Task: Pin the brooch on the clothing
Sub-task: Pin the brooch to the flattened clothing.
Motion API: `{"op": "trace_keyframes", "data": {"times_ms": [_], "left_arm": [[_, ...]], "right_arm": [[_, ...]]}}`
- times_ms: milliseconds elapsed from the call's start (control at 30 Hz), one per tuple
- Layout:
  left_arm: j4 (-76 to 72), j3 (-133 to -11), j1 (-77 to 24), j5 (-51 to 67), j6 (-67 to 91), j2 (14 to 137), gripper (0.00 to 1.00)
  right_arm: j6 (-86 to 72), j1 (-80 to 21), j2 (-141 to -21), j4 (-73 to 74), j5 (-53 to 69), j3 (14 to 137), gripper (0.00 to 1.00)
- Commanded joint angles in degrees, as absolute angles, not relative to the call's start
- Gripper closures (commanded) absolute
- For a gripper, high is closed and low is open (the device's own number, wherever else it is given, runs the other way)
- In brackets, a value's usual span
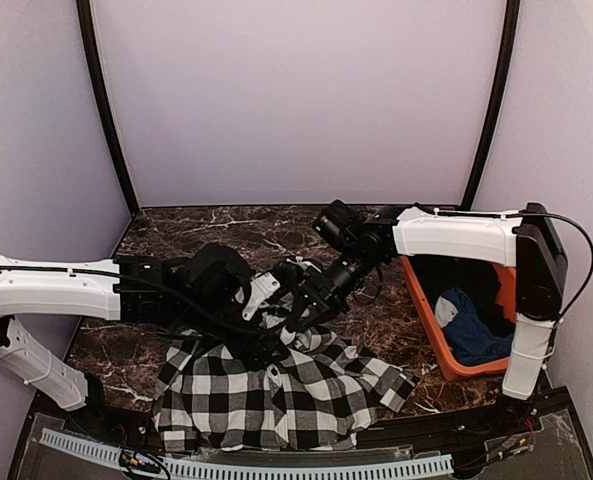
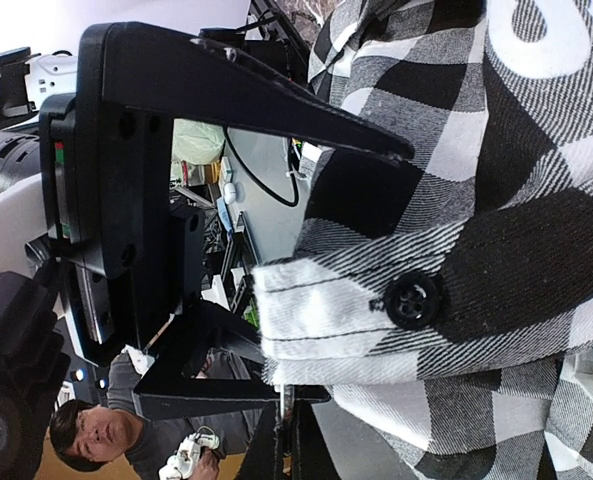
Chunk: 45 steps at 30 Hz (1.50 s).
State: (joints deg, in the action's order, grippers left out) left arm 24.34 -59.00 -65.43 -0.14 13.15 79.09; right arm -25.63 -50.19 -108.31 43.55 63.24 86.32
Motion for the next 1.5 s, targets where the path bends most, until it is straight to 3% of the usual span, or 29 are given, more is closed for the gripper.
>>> {"op": "trace_keyframes", "data": {"times_ms": [0,100,267,367,767,900,1067,1367,1467], "left_arm": [[23.92,-59.11,-65.74,-1.21,14.44,79.06,0.01],[24.73,-58.75,-65.74,-2.27,14.65,79.42,0.06],[25.36,-57.99,-65.74,-2.77,14.71,78.71,0.43],[25.42,-57.39,-65.74,-2.69,14.61,78.24,0.57],[28.73,-57.72,-65.68,-9.98,10.88,77.05,0.84],[29.24,-58.62,-65.7,-12.0,8.17,76.69,0.84],[27.34,-58.69,-65.65,-9.08,5.02,76.47,0.69],[24.83,-58.73,-65.69,-3.07,2.07,76.31,0.66],[24.36,-58.73,-65.66,-0.87,1.38,76.42,0.6]], "right_arm": [[-25.84,-49.66,-106.01,41.73,65.02,86.31,1.0],[-25.84,-49.58,-105.78,41.6,65.29,86.32,1.0],[-25.93,-49.16,-105.34,41.6,65.41,85.98,1.0],[-26.03,-48.96,-105.09,41.47,65.62,85.96,1.0],[-24.75,-49.37,-104.65,41.11,66.63,84.53,1.0],[-22.88,-50.44,-105.02,41.92,66.46,85.26,1.0],[-20.92,-52.53,-105.92,42.01,66.5,86.75,1.0],[-16.91,-54.32,-106.89,44.05,64.92,88.97,1.0],[-16.04,-54.79,-107.04,44.2,64.42,89.01,1.0]]}}
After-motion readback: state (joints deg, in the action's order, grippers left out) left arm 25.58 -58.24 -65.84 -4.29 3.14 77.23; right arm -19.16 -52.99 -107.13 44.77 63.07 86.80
